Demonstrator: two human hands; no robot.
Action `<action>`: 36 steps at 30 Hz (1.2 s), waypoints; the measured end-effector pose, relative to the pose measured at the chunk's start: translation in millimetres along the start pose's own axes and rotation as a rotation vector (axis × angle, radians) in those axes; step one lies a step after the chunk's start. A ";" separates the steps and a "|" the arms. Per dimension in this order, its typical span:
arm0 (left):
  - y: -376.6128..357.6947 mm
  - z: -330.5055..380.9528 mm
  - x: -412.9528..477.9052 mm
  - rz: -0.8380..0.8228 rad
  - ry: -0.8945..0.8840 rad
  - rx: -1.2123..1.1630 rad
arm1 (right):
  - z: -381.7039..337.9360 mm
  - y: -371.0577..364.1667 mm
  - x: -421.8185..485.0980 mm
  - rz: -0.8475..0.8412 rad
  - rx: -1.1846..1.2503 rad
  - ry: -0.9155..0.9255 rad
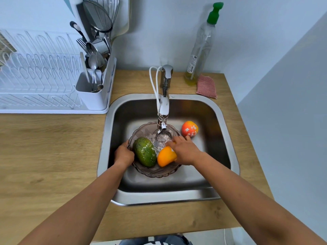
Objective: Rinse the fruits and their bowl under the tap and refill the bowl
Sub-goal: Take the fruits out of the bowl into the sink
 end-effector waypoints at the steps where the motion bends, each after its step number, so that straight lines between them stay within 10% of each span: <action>1: 0.3 0.6 -0.5 0.001 -0.003 0.001 | 5.7 3.9 -3.3 0.031 0.014 -0.039; 12: 3.0 7.8 -5.3 0.047 -0.037 0.008 | 89.3 9.3 -71.3 0.232 0.192 -0.674; 31: 7.6 8.3 -11.9 0.056 0.023 0.000 | 83.9 5.2 -36.1 0.237 0.009 -0.591; 36: 7.1 9.6 -12.6 0.036 0.042 -0.007 | 27.4 34.1 -10.7 0.346 0.322 -0.500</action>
Point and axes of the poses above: each hand's wrist, its own x-axis towards the middle knuckle, its own y-axis out of the back of the hand, z = x × y, the point moved 8 cm from there along x, towards the middle knuckle, and after that the axes turned 14 degrees about z, right-handed, at the moved point
